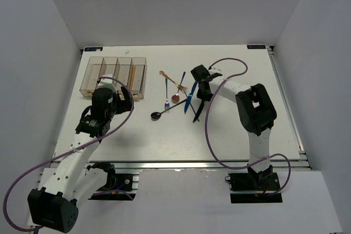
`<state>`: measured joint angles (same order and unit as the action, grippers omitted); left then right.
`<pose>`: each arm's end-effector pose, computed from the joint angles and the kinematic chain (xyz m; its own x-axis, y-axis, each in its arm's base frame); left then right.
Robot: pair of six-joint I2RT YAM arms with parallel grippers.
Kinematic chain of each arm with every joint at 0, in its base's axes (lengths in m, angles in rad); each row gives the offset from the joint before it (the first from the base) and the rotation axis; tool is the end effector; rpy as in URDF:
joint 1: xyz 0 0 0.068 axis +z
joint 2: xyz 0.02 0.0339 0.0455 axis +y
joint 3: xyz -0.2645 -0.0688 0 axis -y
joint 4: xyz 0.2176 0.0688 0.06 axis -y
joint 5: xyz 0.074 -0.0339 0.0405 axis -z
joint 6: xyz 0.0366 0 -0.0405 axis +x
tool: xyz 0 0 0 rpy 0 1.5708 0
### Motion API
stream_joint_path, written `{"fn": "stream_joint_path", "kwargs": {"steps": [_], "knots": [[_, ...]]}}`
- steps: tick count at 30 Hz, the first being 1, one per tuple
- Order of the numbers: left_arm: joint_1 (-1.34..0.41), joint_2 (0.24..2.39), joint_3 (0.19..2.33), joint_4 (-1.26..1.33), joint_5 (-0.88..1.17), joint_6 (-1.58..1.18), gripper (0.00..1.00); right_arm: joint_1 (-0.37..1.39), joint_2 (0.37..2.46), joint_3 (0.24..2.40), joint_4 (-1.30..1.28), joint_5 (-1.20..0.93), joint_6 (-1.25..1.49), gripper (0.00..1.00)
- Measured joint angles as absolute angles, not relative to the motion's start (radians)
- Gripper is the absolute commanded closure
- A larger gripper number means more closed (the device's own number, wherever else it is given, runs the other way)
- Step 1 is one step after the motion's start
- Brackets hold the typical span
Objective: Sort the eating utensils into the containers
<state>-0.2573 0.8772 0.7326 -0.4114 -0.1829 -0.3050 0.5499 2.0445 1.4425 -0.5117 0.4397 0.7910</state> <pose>0.1645 -0.0364 0.2869 -0.5171 -0.1693 -0.8390 -0.0571 0.9849 -0.1635 0.3502 0.1964 0.1790 -0.7603 0.2886 -0.5819 0.3241 0.9449 0.0452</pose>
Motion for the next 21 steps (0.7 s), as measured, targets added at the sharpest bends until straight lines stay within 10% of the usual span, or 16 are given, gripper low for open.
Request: {"fn": "stream_joint_path", "kwargs": {"steps": [11, 15, 21], "knots": [[-0.257, 0.872, 0.733, -0.411, -0.183, -0.305, 0.02, 0.55, 2.045, 1.442, -0.516, 0.448, 0.838, 0.69], [-0.257, 0.871, 0.733, -0.411, -0.183, -0.305, 0.02, 0.55, 2.043, 1.436, -0.516, 0.454, 0.851, 1.0], [-0.257, 0.871, 0.733, -0.411, -0.183, -0.305, 0.02, 0.55, 2.021, 1.403, -0.485, 0.448, 0.868, 1.0]]}}
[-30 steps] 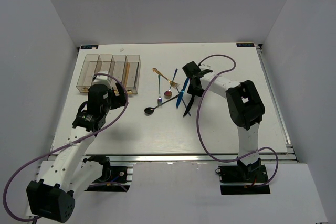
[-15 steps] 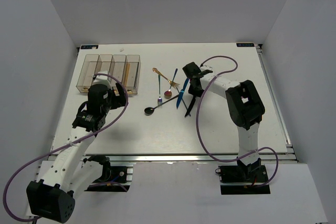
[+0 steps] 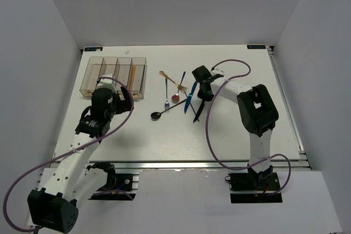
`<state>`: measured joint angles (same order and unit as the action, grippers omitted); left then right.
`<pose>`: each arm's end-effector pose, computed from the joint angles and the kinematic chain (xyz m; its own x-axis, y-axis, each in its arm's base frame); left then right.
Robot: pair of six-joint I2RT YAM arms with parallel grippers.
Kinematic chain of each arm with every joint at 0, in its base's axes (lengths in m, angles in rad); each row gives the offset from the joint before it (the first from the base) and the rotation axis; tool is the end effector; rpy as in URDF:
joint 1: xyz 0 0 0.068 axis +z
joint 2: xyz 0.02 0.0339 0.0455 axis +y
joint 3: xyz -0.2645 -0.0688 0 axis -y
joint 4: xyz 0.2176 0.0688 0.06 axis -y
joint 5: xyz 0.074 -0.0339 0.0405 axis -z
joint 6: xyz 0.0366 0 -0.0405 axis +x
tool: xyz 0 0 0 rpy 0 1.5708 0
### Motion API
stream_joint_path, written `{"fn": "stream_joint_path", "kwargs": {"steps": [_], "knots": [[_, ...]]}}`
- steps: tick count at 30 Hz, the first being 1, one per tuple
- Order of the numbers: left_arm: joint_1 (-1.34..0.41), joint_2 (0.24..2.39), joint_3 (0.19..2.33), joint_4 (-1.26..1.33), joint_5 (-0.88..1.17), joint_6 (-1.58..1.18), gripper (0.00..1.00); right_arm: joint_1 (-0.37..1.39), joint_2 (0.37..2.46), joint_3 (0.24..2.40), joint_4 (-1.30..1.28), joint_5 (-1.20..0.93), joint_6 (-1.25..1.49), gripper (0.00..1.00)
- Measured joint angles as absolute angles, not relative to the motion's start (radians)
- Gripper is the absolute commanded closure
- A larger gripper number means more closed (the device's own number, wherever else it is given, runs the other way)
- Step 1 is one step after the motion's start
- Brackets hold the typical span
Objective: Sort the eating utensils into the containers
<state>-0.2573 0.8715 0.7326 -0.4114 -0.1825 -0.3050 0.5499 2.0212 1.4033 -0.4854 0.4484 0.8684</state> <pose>0.1635 -0.0362 0.2877 -0.5126 -0.1705 -0.8415 -0.0559 0.9846 -0.1654 0.3455 0.1932 0.1790 -0.7240 0.3630 -0.5865 0.3843 0.9184 0.0940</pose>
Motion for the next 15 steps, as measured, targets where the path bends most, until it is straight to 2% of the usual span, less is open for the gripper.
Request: {"fn": "stream_joint_path", "kwargs": {"steps": [15], "knots": [[-0.257, 0.871, 0.733, -0.411, -0.173, -0.31, 0.02, 0.548, 1.894, 1.262, -0.411, 0.37, 0.833, 1.0]]}}
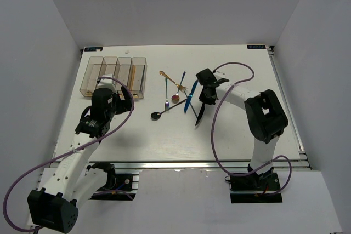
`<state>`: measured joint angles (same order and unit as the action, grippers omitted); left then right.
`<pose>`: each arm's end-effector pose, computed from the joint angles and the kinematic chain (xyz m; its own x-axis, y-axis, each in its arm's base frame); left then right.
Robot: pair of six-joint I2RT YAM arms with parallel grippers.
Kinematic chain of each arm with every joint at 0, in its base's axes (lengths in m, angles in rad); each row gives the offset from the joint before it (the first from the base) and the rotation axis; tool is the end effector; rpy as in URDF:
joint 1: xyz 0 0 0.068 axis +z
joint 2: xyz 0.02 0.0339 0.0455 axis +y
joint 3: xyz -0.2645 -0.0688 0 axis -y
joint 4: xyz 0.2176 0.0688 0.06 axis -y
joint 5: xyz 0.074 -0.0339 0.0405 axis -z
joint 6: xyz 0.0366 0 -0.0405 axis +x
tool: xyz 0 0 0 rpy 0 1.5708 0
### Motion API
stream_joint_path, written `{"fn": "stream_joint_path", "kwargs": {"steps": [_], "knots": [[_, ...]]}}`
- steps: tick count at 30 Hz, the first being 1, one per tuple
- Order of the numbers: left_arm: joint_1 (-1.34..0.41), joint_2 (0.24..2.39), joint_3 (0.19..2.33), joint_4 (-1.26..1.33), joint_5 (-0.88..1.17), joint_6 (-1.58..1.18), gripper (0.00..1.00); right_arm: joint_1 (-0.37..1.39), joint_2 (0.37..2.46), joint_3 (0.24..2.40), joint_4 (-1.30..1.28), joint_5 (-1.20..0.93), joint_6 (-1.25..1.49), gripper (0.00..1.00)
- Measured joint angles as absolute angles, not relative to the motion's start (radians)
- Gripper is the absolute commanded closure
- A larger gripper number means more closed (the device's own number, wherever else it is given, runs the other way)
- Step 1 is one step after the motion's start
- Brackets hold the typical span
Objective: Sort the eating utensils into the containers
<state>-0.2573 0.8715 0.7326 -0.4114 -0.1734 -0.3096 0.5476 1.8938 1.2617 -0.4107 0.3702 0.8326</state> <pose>0.1635 -0.0365 0.2877 -0.5147 -0.1749 -0.8393 -0.0508 0.9835 -0.1738 0.3223 0.1810 0.1908 -0.7402 0.3563 -0.5702 0.3236 0.9322 0.1623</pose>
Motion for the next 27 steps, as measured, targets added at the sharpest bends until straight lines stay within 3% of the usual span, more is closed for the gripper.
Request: {"fn": "stream_joint_path", "kwargs": {"steps": [11, 20, 27], "knots": [[-0.257, 0.876, 0.729, -0.366, -0.024, -0.413, 0.02, 0.56, 1.748, 1.179, -0.298, 0.285, 0.727, 1.0], [-0.269, 0.932, 0.604, 0.017, 0.262, -0.783, 0.02, 0.755, 1.689, 1.224, -0.262, 0.183, 0.575, 1.0], [-0.317, 0.993, 0.601, 0.144, 0.315, -0.894, 0.02, 0.867, 1.645, 1.288, -0.229, 0.141, 0.564, 1.0]]}}
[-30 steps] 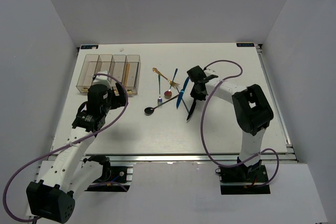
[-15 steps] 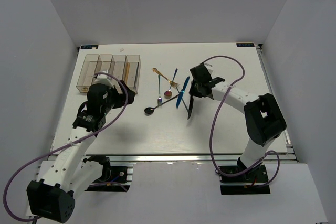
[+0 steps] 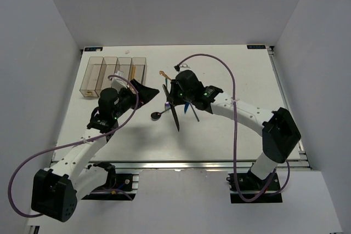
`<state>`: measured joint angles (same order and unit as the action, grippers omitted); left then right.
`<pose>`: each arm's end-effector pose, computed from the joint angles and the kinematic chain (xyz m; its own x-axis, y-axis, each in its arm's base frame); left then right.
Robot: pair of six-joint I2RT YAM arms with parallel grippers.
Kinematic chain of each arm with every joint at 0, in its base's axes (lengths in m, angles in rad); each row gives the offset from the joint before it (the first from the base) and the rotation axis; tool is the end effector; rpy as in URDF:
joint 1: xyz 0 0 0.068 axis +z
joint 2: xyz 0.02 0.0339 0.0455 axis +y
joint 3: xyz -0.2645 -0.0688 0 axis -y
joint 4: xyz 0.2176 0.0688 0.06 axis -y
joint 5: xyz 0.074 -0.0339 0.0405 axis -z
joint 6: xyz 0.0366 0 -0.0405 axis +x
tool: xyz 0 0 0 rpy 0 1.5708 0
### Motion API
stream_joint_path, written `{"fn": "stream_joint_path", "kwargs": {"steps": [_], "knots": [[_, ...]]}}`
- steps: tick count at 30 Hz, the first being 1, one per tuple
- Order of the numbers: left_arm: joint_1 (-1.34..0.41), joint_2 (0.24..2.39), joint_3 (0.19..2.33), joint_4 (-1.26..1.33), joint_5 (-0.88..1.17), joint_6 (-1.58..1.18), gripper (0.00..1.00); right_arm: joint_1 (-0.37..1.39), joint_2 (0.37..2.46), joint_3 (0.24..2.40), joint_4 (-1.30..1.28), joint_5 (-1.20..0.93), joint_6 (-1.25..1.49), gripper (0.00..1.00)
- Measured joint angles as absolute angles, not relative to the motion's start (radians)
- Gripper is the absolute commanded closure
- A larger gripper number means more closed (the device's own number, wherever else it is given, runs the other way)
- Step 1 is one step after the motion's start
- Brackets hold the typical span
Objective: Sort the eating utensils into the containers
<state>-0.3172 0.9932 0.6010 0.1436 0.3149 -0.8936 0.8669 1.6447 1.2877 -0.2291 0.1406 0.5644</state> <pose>0.1913 -0.0747 0.2806 -0.5999 -0.5830 -0.5480 0.1824 0.5672 -0.8031 0.2345 0.2682 0.2965 -0.6658 0.0341 -0.7454 -0.3824 0.8422 0.3801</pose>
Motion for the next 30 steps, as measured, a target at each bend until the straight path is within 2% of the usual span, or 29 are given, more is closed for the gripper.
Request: {"fn": "stream_joint_path", "kwargs": {"steps": [8, 12, 15, 18, 20, 22, 25, 26, 27, 30], "knots": [[-0.318, 0.994, 0.581, 0.203, 0.324, -0.926, 0.07, 0.933, 1.645, 1.349, -0.198, 0.112, 0.565, 1.0], [-0.318, 1.008, 0.579, 0.22, 0.327, -0.931, 0.15, 0.961, 1.645, 1.352, -0.189, 0.092, 0.565, 1.0], [-0.318, 1.019, 0.579, 0.226, 0.327, -0.938, 0.24, 0.977, 1.645, 1.352, -0.181, 0.082, 0.565, 1.0], [-0.318, 1.029, 0.577, 0.238, 0.326, -0.944, 0.27, 0.988, 1.645, 1.352, -0.174, 0.076, 0.566, 1.0], [-0.318, 1.029, 0.575, 0.245, 0.327, -0.948, 0.38, 0.992, 1.645, 1.352, -0.169, 0.075, 0.566, 1.0], [-0.318, 1.03, 0.572, 0.255, 0.327, -0.956, 0.6, 0.996, 1.645, 1.352, -0.161, 0.074, 0.567, 1.0], [-0.316, 1.039, 0.567, 0.262, 0.323, -0.952, 0.79, 0.998, 1.645, 1.357, -0.155, 0.075, 0.568, 1.0], [-0.315, 1.043, 0.566, 0.267, 0.322, -0.956, 0.93, 0.998, 1.645, 1.361, -0.154, 0.075, 0.569, 1.0], [-0.313, 1.047, 0.566, 0.265, 0.316, -0.948, 1.0, 0.998, 1.644, 1.362, -0.155, 0.076, 0.568, 1.0], [-0.311, 1.053, 0.57, 0.264, 0.321, -0.941, 1.0, 0.997, 1.643, 1.363, -0.157, 0.08, 0.569, 1.0]]}}
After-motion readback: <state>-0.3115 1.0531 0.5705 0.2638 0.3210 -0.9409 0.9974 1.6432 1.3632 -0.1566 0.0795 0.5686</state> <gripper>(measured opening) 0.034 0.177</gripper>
